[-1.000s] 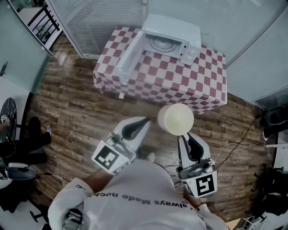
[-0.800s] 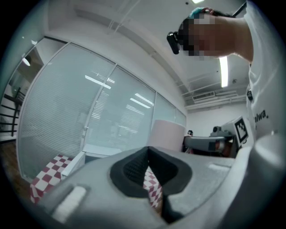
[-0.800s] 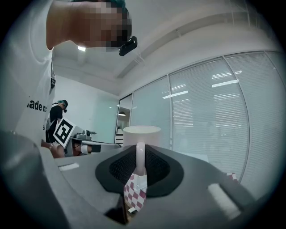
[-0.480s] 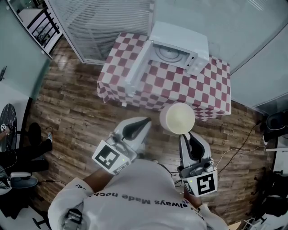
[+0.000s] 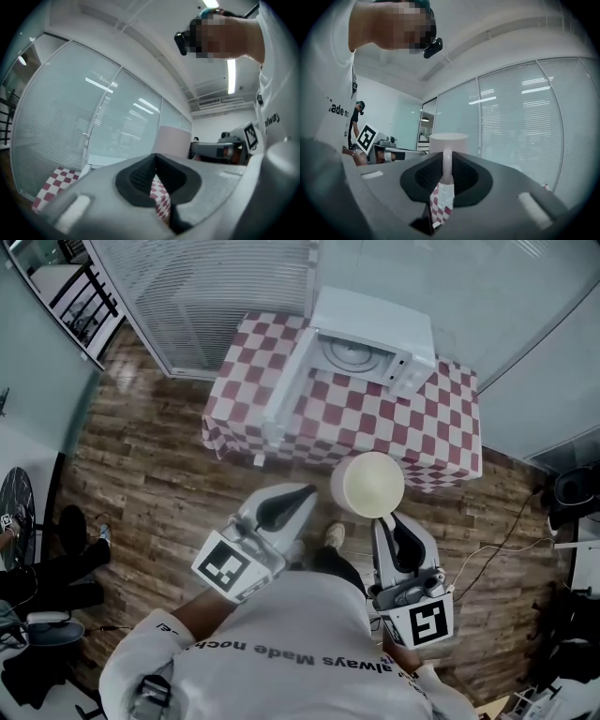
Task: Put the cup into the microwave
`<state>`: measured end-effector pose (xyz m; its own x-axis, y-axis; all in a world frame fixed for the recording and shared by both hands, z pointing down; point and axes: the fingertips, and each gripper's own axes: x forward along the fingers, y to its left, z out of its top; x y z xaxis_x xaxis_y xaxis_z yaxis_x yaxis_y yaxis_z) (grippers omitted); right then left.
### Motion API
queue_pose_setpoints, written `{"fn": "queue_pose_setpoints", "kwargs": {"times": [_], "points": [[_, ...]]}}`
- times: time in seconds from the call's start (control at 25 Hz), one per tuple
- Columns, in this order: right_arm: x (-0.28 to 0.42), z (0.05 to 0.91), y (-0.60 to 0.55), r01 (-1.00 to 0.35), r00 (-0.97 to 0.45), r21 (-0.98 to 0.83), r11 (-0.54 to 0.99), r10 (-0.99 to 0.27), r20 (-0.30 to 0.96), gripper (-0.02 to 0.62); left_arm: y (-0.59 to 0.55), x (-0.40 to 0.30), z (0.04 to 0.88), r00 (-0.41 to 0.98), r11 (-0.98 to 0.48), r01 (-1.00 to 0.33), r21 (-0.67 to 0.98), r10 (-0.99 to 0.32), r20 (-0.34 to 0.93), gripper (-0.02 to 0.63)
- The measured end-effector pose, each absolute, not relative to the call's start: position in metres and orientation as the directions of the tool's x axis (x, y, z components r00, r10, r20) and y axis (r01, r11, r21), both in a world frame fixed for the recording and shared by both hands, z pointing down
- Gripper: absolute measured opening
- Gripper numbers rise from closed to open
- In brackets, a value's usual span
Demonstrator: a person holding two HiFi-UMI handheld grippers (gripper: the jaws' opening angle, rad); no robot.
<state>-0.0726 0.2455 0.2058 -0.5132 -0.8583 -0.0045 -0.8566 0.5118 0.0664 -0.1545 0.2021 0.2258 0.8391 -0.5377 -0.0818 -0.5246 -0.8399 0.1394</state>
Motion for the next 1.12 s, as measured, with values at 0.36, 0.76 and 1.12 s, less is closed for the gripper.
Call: {"fn": "queue_pose_setpoints", "kwargs": {"times": [0.36,0.76,1.12], "points": [[-0.047,0.211,0.223,-0.860,-0.506,0.069,0.505,-0.862,-0.001,0.043,0.175,-0.127,0.229,0.844,-0.846,-0.512,0.150,-0.528,-0.092,0.003],[0.001,0.216,0.163,-0.862,-0.502,0.073,0.502,-0.865,0.008,0.043,0.117,-0.077,0.235,0.852,-0.850,-0.503,0.158,-0.518,-0.077,0.003],[0.045,0.219,0.099,-0.864,-0.499,0.066,0.499,-0.866,0.013,0.043,0.052,-0.033,0.238,0.854,-0.850,-0.501,0.161,-0.516,-0.064,0.003]]}}
